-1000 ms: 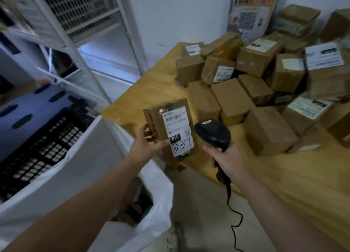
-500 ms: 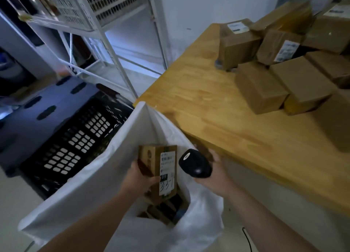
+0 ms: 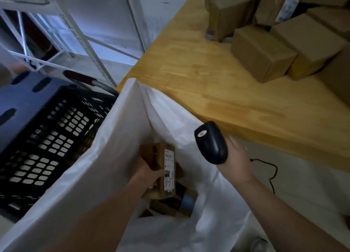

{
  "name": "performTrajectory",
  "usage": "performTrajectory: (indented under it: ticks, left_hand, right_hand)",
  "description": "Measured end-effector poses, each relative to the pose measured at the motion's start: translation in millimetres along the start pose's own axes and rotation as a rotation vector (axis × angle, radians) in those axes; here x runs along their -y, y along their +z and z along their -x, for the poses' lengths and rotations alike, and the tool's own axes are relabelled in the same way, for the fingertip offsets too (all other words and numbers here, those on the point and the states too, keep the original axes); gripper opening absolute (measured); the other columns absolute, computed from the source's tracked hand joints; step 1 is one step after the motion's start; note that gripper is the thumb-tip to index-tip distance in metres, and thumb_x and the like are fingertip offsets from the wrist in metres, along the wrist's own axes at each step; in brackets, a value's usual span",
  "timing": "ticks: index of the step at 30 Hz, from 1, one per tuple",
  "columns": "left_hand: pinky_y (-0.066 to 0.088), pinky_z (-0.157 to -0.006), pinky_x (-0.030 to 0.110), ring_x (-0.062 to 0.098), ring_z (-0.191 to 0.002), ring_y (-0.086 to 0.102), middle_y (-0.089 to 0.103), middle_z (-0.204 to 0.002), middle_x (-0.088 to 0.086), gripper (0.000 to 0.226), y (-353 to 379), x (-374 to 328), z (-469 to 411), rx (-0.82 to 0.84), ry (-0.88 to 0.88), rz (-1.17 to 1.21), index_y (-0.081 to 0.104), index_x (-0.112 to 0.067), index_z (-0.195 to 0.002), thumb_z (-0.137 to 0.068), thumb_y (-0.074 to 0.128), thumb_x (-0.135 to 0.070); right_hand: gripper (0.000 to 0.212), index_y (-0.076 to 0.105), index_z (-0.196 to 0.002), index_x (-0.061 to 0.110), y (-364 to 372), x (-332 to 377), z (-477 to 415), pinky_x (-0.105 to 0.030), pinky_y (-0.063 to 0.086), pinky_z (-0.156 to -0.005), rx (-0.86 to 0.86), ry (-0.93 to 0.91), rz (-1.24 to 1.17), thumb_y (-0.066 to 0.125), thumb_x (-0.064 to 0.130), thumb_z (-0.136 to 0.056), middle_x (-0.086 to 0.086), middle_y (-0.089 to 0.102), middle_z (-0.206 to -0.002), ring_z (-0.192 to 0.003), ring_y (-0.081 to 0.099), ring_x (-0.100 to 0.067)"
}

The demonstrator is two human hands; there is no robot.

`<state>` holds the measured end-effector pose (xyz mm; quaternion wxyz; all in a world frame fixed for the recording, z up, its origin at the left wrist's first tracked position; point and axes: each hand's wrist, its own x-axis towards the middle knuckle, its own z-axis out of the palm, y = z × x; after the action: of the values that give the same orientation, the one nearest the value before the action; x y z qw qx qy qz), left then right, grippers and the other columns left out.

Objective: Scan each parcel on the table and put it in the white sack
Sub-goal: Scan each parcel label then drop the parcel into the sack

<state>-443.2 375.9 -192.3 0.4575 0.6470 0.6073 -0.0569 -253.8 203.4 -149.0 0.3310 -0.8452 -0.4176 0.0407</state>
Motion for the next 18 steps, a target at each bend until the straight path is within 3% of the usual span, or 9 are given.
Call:
performTrajectory:
  ticks: [2,5,7,11,13,14,16,17,18]
  left_hand:
    - [0.058,-0.053,0.031,0.018,-0.078,0.066,0.062,-0.111,0.006,0.068,8,0,-5,0.043,-0.009,0.038,0.039,-0.012,-0.129,-0.075,0.081,-0.017]
    - [0.045,-0.044,0.017,0.007,-0.07,0.057,0.058,-0.092,-0.003,0.04,19,-6,-9,0.082,0.023,0.044,0.044,-0.018,-0.11,-0.083,0.074,-0.017]
    - [0.044,-0.042,0.016,0.008,-0.068,0.058,0.059,-0.09,-0.002,0.036,24,-11,-17,0.066,0.004,0.076,0.048,-0.02,-0.109,-0.084,0.074,-0.019]
    - [0.057,-0.049,0.027,0.016,-0.067,0.07,0.069,-0.094,0.003,0.052,38,-10,-40,-0.022,0.003,0.119,0.06,-0.012,-0.116,-0.073,0.083,-0.029]
    - [0.054,-0.045,0.024,0.017,-0.069,0.069,0.069,-0.105,0.008,0.061,46,-13,-51,-0.012,0.002,0.121,0.056,-0.008,-0.123,-0.073,0.083,-0.031]
    - [0.054,-0.048,0.022,0.018,-0.074,0.068,0.067,-0.112,0.009,0.063,49,-16,-55,0.007,0.003,0.111,0.052,-0.006,-0.127,-0.077,0.08,-0.032]
    - [0.056,-0.08,0.03,0.026,-0.103,0.063,0.058,-0.128,0.011,0.074,55,-21,-60,0.042,0.052,0.039,0.042,-0.005,-0.137,-0.08,0.076,-0.039]
    - [0.049,-0.094,0.034,0.029,-0.116,0.057,0.054,-0.133,0.011,0.08,58,-22,-63,0.054,0.093,-0.004,0.04,-0.006,-0.14,-0.079,0.075,-0.044]
    - [0.044,-0.1,0.036,0.03,-0.121,0.053,0.053,-0.135,0.011,0.083,61,-22,-66,0.072,0.134,-0.037,0.041,-0.007,-0.14,-0.077,0.076,-0.047]
  right_hand:
    - [0.027,0.063,-0.083,0.002,-5,13,-5,-0.02,0.032,-0.051,-0.04,-0.048,0.012,0.072,-0.012,-0.062,-0.014,0.061,-0.079,-0.064,0.061,-0.034]
    - [0.027,0.062,-0.1,0.002,-7,12,-16,-0.04,0.05,-0.062,-0.071,0.062,-0.083,0.068,-0.004,-0.074,-0.014,0.062,-0.093,-0.081,0.062,-0.035]
    - [0.031,0.058,-0.111,0.008,-11,10,-21,-0.043,0.053,-0.069,-0.062,0.17,-0.166,0.066,0.002,-0.081,-0.009,0.064,-0.095,-0.085,0.061,-0.031]
    - [0.033,0.051,-0.113,0.016,-16,11,-30,-0.043,0.053,-0.069,-0.049,0.278,-0.26,0.062,0.005,-0.084,-0.003,0.063,-0.088,-0.081,0.06,-0.027]
    - [0.032,0.051,-0.113,0.015,-14,10,-31,-0.045,0.054,-0.069,-0.055,0.288,-0.252,0.062,0.006,-0.084,-0.004,0.063,-0.088,-0.08,0.06,-0.027]
    - [0.032,0.051,-0.114,0.015,-13,9,-32,-0.046,0.054,-0.069,-0.059,0.288,-0.25,0.062,0.007,-0.085,-0.005,0.064,-0.088,-0.08,0.06,-0.027]
    - [0.033,0.051,-0.116,0.015,-11,7,-33,-0.046,0.054,-0.069,-0.069,0.285,-0.248,0.062,0.008,-0.085,-0.005,0.064,-0.089,-0.08,0.061,-0.027]
    - [0.034,0.051,-0.116,0.015,-11,6,-34,-0.046,0.054,-0.07,-0.073,0.281,-0.244,0.063,0.009,-0.085,-0.005,0.065,-0.089,-0.08,0.061,-0.028]
    - [0.034,0.051,-0.116,0.015,-10,5,-34,-0.045,0.054,-0.07,-0.074,0.28,-0.238,0.063,0.009,-0.085,-0.005,0.065,-0.09,-0.081,0.061,-0.028]
